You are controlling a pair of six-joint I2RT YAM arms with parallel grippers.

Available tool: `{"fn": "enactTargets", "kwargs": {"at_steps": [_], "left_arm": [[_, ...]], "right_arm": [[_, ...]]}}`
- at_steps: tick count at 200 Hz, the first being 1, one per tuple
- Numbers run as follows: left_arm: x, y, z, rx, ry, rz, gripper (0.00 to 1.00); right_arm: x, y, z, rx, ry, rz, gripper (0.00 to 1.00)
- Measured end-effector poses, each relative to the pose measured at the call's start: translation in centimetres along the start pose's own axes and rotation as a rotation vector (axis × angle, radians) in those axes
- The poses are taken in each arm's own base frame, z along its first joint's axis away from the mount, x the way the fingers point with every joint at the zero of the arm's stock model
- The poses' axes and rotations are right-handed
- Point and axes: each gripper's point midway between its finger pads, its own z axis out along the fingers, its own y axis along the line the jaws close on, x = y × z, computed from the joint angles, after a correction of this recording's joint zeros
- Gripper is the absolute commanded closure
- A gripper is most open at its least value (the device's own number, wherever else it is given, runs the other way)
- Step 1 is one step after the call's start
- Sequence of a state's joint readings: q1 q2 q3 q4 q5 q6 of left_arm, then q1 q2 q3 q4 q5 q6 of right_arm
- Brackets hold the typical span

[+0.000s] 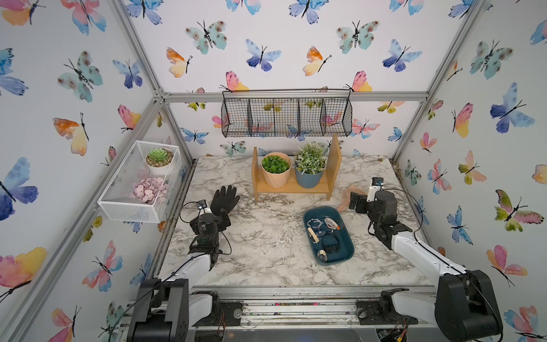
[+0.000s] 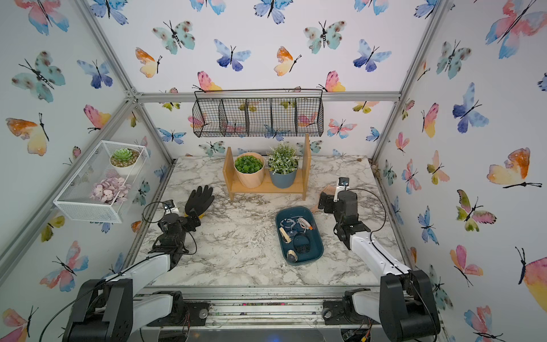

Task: Put the watch into the storage box
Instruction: Reset both arms

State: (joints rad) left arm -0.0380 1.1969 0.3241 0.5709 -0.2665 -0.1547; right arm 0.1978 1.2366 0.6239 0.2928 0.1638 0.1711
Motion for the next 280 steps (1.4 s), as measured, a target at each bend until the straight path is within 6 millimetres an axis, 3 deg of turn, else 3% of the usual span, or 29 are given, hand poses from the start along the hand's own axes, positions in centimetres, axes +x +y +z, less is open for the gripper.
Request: {"fn": "enactTargets", "kwargs": {"at_steps": [35, 68, 114, 167, 203, 280], "left_arm": [[0.0, -0.7, 0.9, 0.049, -0.04, 0.029, 0.02], [1.3, -1.0, 0.5, 0.09, -0.07, 0.045, 0.01], [0.8, -1.4, 0.3, 0.115, -0.123, 0.045, 0.01], [0.6, -1.4, -0.1, 0.126, -0.163, 0.039, 0.02], [0.7, -1.4, -0.1, 0.127, -0.162, 0.042, 0.01], [0.3, -1.6, 0.1, 0.129, -0.17, 0.044, 0.01]], "right_arm": [[2.1, -2.2, 0.0, 0.084, -0.057, -0.028, 0.0], [5.7, -3.5, -0.7, 0.119, -0.085, -0.082, 0.0], [6.0, -4.2, 0.1, 0.135, -0.151, -0.096, 0.0], [9.2, -4.3, 0.8, 0.128, -0.144, -0.126, 0.01], [7.8, -4.1, 0.8, 0.124, -0.191, -0.12, 0.01], [7.6, -4.1, 0.8, 0.124, -0.193, -0.119, 0.01]]}}
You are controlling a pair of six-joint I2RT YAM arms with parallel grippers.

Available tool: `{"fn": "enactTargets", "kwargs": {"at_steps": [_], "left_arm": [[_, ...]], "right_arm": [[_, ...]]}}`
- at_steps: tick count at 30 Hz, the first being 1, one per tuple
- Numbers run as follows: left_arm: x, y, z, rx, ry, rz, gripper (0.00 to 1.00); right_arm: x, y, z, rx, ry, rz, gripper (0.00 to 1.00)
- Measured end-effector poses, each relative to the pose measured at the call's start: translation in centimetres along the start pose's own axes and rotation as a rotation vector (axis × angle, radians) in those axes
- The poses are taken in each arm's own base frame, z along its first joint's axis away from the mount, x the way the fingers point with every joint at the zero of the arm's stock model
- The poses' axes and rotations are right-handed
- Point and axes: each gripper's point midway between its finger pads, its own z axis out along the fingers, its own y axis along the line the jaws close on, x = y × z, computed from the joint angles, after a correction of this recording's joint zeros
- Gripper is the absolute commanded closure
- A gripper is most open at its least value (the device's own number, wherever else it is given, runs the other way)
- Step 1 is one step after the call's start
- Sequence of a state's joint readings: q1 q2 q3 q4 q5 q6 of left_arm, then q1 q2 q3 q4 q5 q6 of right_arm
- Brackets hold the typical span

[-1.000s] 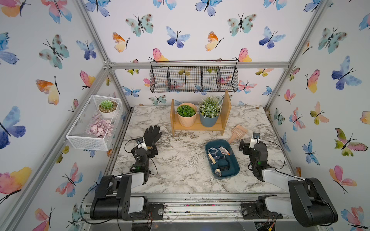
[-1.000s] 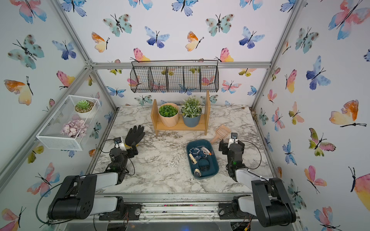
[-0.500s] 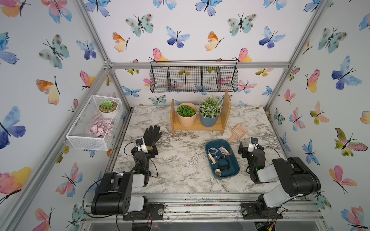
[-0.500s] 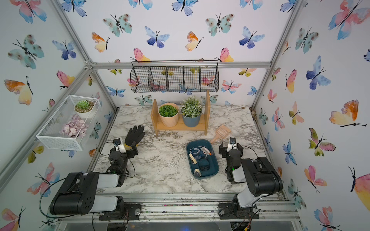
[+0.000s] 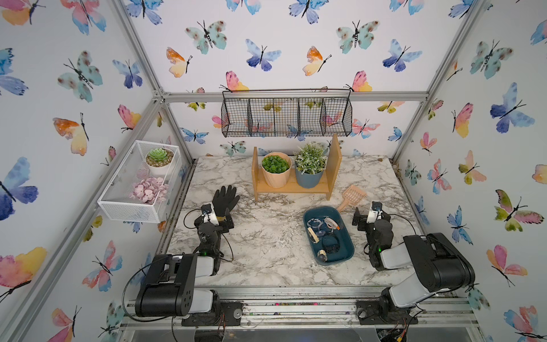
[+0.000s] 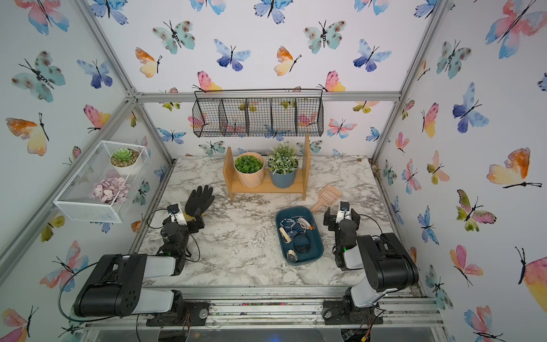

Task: Put the watch into the storage box
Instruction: Reset both arms

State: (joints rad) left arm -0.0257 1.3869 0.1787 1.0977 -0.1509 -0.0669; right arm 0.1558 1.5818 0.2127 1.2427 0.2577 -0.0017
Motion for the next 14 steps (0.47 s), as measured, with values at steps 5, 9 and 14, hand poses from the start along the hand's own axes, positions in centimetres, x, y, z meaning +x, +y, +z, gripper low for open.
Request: {"fn": "enactTargets", "kwargs": {"at_steps": [5, 9, 14], "left_arm": [[0.01, 0.0, 0.0, 0.0, 0.0, 0.0, 0.01], [0.01, -0.01, 0.0, 0.0, 0.0, 0.0, 0.01], [0.08, -0.45, 0.17, 0.011, 0.007, 0.012, 0.01]], "right_arm": [[0.0, 0.0, 0.0, 0.0, 0.0, 0.0, 0.01], [0.0, 0.0, 0.0, 0.0, 0.0, 0.0, 0.01], [0.0, 0.0, 0.0, 0.0, 0.0, 0.0, 0.01]]}}
